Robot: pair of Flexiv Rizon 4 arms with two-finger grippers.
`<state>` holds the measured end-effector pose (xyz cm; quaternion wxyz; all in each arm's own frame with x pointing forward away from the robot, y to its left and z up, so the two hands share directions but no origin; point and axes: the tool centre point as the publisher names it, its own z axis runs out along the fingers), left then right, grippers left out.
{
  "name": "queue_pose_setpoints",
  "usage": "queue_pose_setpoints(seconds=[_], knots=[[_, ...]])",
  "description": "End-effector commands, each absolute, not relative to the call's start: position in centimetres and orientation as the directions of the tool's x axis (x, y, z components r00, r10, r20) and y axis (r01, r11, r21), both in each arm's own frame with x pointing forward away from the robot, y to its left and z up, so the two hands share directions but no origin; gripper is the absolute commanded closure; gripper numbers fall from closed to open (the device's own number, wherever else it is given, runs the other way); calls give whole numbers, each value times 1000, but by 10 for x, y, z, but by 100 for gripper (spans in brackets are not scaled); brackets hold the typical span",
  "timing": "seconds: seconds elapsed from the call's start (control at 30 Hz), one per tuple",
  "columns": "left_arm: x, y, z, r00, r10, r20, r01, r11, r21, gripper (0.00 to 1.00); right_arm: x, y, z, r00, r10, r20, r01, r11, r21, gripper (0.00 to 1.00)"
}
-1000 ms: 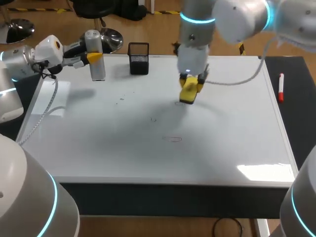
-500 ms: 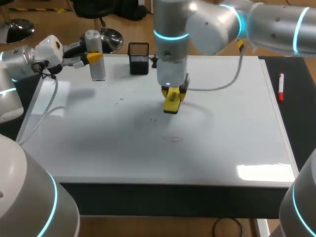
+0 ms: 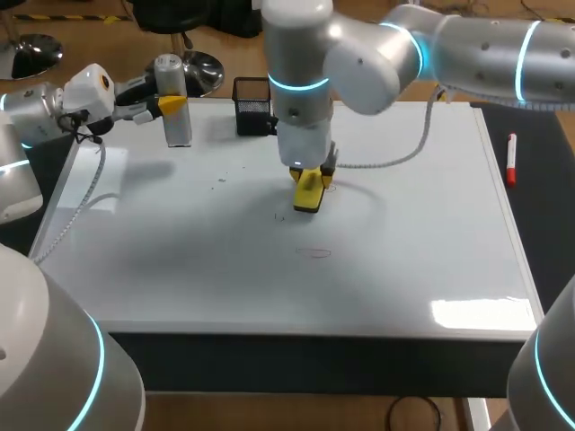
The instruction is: Pick up the inspection probe, press it on each red-marked spot on the whiteboard one by one, put down the probe, pick up the eraser, and wipe off all the red marks.
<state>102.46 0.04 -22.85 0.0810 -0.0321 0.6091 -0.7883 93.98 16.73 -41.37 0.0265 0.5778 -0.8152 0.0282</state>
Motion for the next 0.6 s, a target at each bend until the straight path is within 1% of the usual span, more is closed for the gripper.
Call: queue_pose_setpoints(seconds=[0.03, 0.3, 0.6], knots=[[1023, 0, -227, -984, -173, -49, 91, -243, -966, 100, 938, 162, -416, -339, -938, 69, -941, 337, -32, 100], [1023, 0, -227, -984, -173, -49, 91, -243, -966, 100, 941, 160, -424, -341, -939, 49, -940, 338, -52, 100], [1023, 0, -227, -984, -173, -49, 91, -243, -966, 100, 940, 149, -435, -356, -934, 23, -934, 355, -30, 100]])
